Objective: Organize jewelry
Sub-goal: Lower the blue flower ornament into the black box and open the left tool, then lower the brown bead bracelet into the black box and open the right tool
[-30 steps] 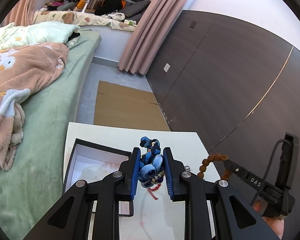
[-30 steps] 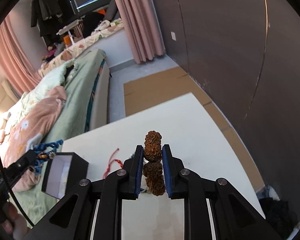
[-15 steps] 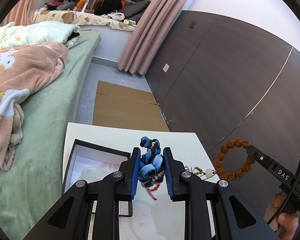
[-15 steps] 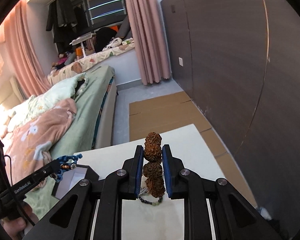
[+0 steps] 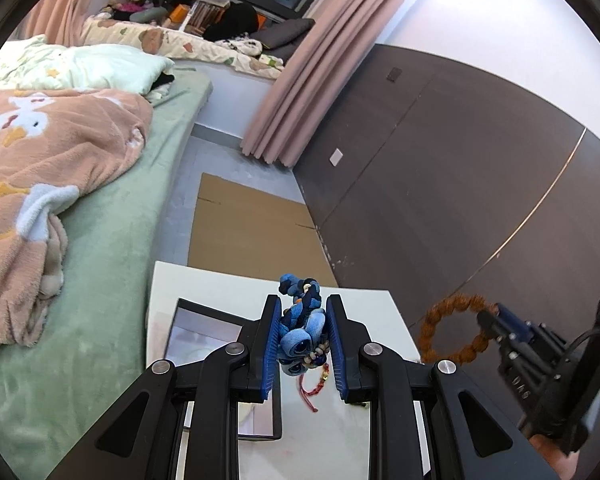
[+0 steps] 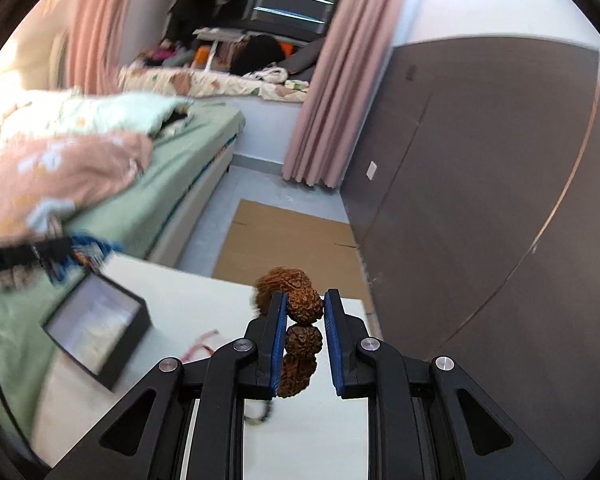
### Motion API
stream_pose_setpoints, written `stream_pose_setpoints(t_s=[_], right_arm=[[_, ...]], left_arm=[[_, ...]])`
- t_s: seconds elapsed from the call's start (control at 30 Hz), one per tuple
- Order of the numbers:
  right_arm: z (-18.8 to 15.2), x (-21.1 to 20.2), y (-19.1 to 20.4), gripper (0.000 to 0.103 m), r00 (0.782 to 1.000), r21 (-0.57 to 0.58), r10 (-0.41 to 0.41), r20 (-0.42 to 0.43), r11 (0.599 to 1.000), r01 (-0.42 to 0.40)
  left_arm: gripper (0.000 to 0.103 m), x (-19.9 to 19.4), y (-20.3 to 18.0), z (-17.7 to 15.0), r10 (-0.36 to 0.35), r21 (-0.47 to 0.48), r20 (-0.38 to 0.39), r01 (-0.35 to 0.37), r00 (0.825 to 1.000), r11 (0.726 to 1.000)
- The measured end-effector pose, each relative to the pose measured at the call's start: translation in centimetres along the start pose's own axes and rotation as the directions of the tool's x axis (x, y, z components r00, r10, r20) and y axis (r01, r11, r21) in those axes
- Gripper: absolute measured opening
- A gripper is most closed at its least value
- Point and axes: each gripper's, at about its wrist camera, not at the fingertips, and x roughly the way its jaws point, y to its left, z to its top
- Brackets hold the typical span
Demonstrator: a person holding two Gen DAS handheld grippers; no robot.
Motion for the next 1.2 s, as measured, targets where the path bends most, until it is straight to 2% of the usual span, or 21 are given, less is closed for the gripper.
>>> stream_pose_setpoints(t_s=[0.13, 0.3, 0.6, 0.67, 0.7, 0.73, 0.77, 0.8, 0.93, 1.2], right_arm=[[0.2, -0.7, -0.3, 0.020, 1.000, -0.039, -0.031, -0.004, 0.999, 0.030], [1.8, -2.4, -0.5, 0.020, 0.998, -0.029, -0.044, 0.037, 0.999, 0.045], [5.7, -6.2, 1.4, 0.020, 0.988, 0.018, 0.031, 0.152, 0.999, -0.035], [6.3, -6.8, 2.1, 0.020, 0.984, 0.020, 0.048, 0.169, 0.998, -0.053], [6.6, -6.9, 2.3, 0.020, 0.983, 0.020, 0.055, 0.174, 0.998, -0.059], [6.9, -7.1, 2.5, 0.020, 0.982, 0.022, 0.062, 0.180, 0.998, -0.067], [7.1, -7.2, 2.7, 0.020, 0.980, 0.023, 0.068, 0.185, 0.997, -0.074], [7.3, -7.3, 2.9, 0.020, 0.979, 0.025, 0.073, 0.189, 0.997, -0.079], [7.6, -7.4, 3.3, 0.020, 0.974, 0.043, 0.092, 0.208, 0.994, -0.103], [7.7, -6.2, 4.1, 0.020, 0.952, 0.086, 0.207, 0.227, 0.969, -0.231]], left_arm=[[0.024, -1.1, 0.7, 0.5, 0.001, -0.012, 0.020, -0.001, 1.000, 1.000], [0.024, -2.3, 1.5, 0.5, 0.012, -0.020, 0.030, -0.011, 0.999, 1.000], [0.026, -3.6, 1.8, 0.2, -0.013, -0.026, 0.026, 0.014, 1.000, 1.000], [0.031, -3.2, 1.9, 0.1, 0.002, -0.035, -0.005, -0.002, 1.000, 0.999], [0.044, -3.2, 2.0, 0.1, 0.005, -0.041, -0.012, -0.006, 1.000, 0.999], [0.069, -3.0, 2.3, 0.1, 0.001, -0.053, -0.017, -0.002, 1.000, 0.999], [0.084, -3.0, 2.6, 0.0, -0.009, -0.072, -0.017, 0.008, 1.000, 0.997], [0.103, -3.0, 2.9, 0.0, -0.020, -0.090, -0.012, 0.018, 1.000, 0.996], [0.103, -3.6, 3.7, 0.3, -0.028, -0.124, 0.005, 0.029, 1.000, 0.992], [0.103, -4.8, 5.6, 1.0, 0.046, -0.137, 0.044, -0.040, 0.998, 0.990]])
